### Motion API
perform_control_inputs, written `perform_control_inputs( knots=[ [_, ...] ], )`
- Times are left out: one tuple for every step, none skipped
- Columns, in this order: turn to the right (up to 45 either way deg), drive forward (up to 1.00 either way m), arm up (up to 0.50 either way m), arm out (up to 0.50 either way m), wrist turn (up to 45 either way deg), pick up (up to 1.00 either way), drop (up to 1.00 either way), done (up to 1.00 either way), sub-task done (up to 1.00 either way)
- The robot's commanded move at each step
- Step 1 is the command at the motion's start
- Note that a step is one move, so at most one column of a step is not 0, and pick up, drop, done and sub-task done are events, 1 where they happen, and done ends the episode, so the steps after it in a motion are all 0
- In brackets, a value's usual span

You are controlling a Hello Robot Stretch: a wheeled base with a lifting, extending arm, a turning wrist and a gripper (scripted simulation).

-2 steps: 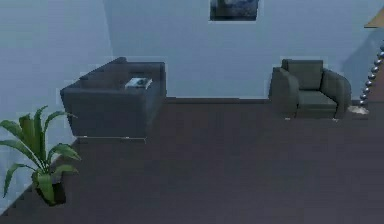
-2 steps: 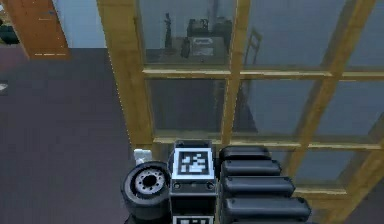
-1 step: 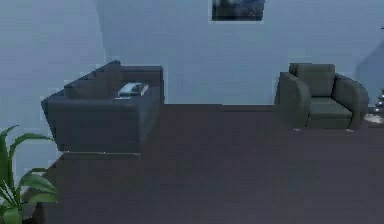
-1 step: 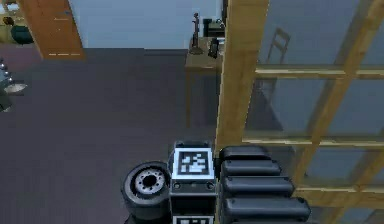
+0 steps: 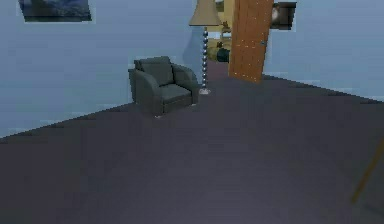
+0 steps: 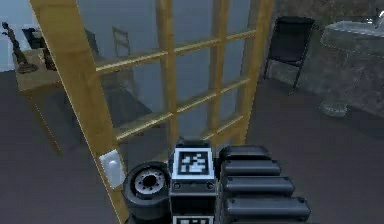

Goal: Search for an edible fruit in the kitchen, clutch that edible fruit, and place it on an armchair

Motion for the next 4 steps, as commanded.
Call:
perform_control_inputs(
  knots=[
    [0.0,1.0,0.0,0.0,0.0,0.0,0.0,0.0,0.0],
    [3.0,0.0,0.0,0.0,0.0,0.0,0.0,0.0,0.0],
    [0.0,1.0,0.0,0.0,0.0,0.0,0.0,0.0,0.0],
    [0.0,0.55,0.0,0.0,0.0,0.0,0.0,0.0,0.0]
  ],
)
